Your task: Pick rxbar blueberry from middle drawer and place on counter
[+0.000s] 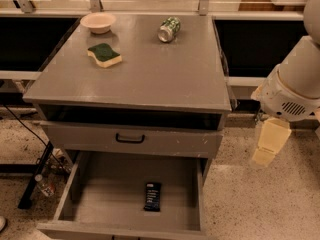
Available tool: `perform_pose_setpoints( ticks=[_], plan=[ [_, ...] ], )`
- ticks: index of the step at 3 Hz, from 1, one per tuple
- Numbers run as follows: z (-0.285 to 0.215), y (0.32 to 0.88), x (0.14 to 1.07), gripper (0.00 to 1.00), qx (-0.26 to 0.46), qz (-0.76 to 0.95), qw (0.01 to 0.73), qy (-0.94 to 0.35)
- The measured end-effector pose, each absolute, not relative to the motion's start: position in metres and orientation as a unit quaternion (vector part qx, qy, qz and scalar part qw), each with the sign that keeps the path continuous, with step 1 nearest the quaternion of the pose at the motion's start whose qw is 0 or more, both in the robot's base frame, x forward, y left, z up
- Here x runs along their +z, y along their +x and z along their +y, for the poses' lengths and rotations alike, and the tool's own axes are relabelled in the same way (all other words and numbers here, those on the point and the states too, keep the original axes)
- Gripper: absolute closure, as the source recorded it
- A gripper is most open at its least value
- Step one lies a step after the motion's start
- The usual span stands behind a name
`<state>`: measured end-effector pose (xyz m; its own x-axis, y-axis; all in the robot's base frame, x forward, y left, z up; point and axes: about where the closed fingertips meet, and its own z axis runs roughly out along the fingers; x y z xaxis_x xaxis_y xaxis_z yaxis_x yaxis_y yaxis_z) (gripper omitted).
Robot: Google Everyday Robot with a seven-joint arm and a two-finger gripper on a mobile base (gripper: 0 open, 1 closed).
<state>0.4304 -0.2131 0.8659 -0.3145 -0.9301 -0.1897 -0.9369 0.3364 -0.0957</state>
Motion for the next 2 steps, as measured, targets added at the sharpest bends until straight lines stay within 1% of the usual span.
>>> perform_pose_setpoints(
  ticks=[1,2],
  plan=[
    [-0.215,0.438,0.857,0.00,0.005,0.829,0.097,-0.550],
    [-0.223,0.444,0.841,0.00,-0.033,0.863,0.081,-0.498]
  ],
)
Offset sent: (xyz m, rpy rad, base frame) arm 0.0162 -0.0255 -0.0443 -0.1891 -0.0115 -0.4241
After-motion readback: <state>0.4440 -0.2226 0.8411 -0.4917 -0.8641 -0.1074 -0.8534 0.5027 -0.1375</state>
